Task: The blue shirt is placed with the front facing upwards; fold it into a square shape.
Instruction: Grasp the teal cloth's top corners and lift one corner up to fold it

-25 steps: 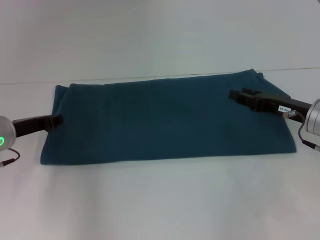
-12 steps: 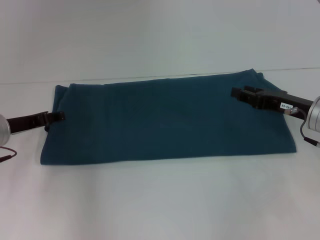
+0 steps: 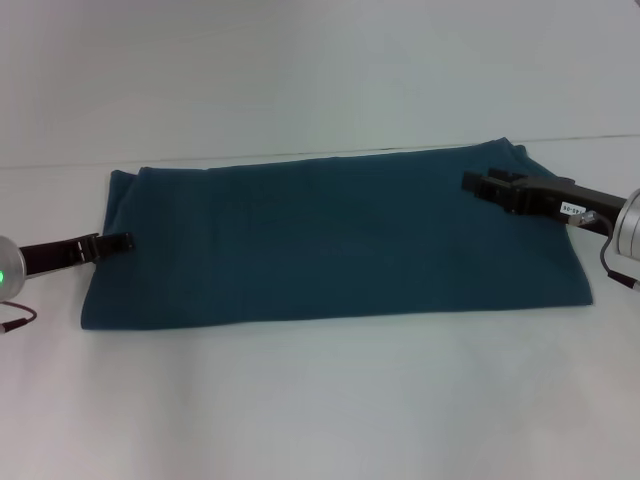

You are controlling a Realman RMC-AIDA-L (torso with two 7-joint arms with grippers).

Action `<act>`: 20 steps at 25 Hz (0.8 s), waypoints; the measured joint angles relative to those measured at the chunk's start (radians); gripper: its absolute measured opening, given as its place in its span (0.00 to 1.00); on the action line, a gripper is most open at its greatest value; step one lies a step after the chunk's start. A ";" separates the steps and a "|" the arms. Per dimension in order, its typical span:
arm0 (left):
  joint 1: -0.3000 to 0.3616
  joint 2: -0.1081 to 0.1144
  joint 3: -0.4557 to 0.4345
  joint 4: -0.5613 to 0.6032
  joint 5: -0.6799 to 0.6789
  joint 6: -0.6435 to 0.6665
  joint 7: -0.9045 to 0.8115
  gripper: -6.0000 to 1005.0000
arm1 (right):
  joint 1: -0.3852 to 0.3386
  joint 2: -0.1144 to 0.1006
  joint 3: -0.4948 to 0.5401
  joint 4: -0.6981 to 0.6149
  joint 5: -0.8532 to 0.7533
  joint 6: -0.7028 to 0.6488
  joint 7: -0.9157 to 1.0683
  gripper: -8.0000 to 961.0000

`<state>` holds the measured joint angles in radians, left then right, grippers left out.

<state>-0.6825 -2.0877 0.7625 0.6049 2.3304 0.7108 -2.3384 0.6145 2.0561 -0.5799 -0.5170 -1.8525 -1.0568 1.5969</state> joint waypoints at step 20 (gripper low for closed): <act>-0.027 0.008 0.009 -0.068 -0.002 -0.009 0.011 0.85 | 0.000 0.001 0.000 0.000 0.000 0.000 0.001 0.42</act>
<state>-0.7100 -2.0794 0.7714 0.5370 2.3287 0.7014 -2.3278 0.6146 2.0570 -0.5799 -0.5170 -1.8530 -1.0568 1.5979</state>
